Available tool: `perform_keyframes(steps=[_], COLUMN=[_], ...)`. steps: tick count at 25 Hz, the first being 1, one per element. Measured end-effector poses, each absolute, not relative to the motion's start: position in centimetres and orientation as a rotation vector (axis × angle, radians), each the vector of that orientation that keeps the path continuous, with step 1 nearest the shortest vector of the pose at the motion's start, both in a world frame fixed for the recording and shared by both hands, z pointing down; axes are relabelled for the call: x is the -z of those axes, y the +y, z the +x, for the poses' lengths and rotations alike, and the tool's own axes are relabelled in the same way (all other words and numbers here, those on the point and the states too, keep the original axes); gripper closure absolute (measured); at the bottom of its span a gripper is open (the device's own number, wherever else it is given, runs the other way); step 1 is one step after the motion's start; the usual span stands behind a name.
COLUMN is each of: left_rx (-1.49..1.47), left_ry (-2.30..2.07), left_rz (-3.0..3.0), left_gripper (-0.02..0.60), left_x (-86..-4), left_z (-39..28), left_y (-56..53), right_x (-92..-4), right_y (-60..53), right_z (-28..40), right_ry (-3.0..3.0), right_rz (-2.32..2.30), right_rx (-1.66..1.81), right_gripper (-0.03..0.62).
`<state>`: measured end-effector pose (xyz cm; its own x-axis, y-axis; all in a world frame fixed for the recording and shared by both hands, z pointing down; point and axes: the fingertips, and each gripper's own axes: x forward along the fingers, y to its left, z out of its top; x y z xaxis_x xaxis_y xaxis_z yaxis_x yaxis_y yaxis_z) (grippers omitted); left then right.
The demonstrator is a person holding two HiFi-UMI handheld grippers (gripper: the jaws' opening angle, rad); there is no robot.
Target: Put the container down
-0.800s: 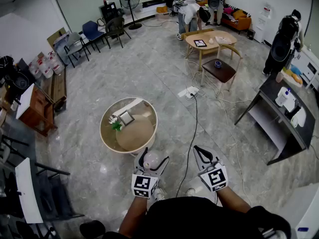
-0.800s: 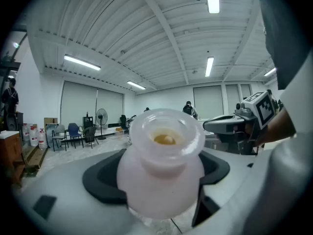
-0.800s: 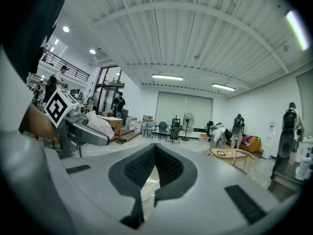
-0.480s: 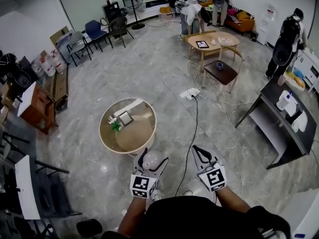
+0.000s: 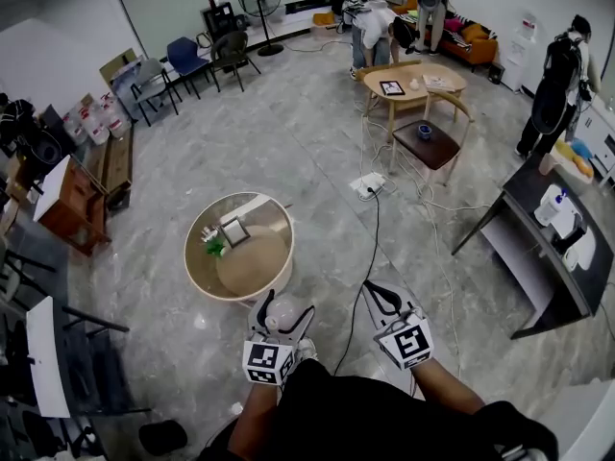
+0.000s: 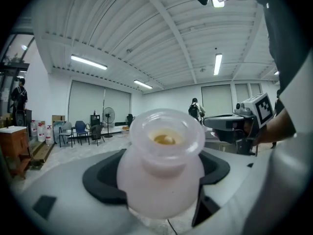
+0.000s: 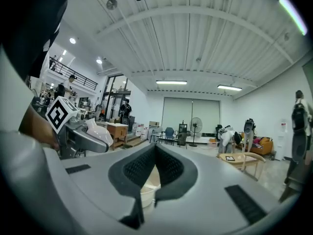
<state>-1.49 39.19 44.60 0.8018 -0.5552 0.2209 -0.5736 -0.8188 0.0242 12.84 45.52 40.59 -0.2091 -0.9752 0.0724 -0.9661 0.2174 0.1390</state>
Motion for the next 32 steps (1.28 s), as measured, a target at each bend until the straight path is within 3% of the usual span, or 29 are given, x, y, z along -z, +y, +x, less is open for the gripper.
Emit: perform_keyframes(steps=[18, 32], left_rx=[-0.309, -0.335], left_ry=[-0.956, -1.062], left_rz=[2.842, 2.761], left_gripper=[0.172, 0.172], left_x=[-45.9, -47.0], left_z=[3.5, 1.3], left_y=[21.2, 5.9], right_x=[-39.0, -40.5], right_y=[23.8, 9.8], right_z=[22.3, 22.0], right_ry=[-2.311, -2.444], right_rz=[1.932, 1.638], right_rx=[0.091, 0.123], right_gripper=[0.594, 0.594])
